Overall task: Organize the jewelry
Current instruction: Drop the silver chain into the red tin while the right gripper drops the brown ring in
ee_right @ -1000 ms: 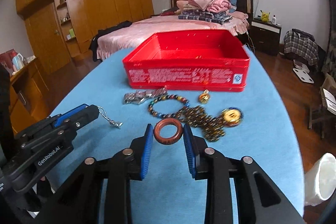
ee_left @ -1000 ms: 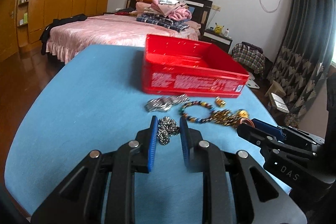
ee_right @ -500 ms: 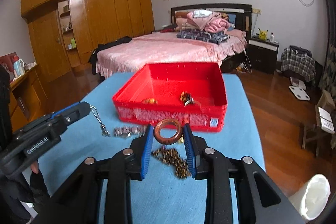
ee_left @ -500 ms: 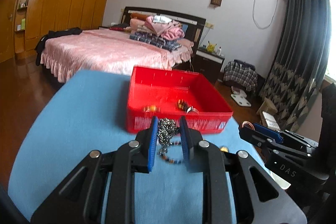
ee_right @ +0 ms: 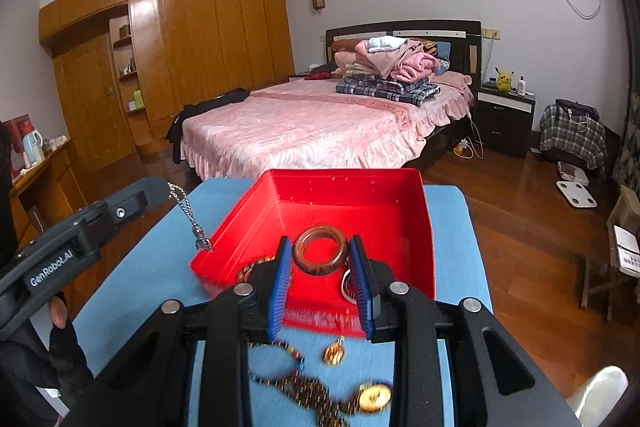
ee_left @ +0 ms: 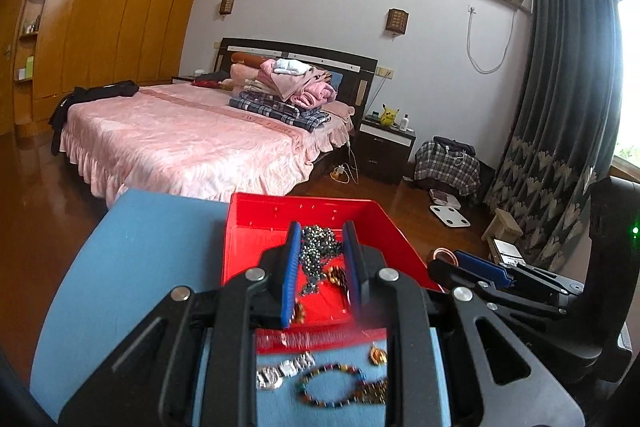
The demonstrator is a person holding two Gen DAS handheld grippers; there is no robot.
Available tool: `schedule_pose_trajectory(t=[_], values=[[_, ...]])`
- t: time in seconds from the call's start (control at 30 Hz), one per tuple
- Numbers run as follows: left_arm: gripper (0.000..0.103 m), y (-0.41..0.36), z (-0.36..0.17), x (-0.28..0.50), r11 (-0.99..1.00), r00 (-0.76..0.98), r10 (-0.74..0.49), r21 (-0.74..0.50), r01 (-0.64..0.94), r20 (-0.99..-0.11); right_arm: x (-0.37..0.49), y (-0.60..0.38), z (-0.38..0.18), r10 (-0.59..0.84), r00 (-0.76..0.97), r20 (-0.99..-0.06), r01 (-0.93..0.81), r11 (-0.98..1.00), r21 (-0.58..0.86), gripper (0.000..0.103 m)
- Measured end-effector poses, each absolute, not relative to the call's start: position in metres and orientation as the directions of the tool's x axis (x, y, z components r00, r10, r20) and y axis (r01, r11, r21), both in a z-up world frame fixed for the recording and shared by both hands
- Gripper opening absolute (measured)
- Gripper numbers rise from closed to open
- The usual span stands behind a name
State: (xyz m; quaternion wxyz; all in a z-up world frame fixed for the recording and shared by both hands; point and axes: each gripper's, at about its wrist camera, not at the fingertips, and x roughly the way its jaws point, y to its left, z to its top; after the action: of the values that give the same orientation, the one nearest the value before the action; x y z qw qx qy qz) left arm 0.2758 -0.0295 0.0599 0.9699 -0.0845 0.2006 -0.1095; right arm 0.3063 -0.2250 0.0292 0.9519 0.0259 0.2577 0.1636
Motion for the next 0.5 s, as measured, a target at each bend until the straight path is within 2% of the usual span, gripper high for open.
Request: schedule_pose_trajectory(t=[0.5], values=[[0.02,-0.026,0.032,0.347,0.967,0.86,-0.242,-0.182,0.177,-0.449,0.373,-0.212,0.009,0.297,0.797,-0.526,-0.28,0.953,0.114,0.029]])
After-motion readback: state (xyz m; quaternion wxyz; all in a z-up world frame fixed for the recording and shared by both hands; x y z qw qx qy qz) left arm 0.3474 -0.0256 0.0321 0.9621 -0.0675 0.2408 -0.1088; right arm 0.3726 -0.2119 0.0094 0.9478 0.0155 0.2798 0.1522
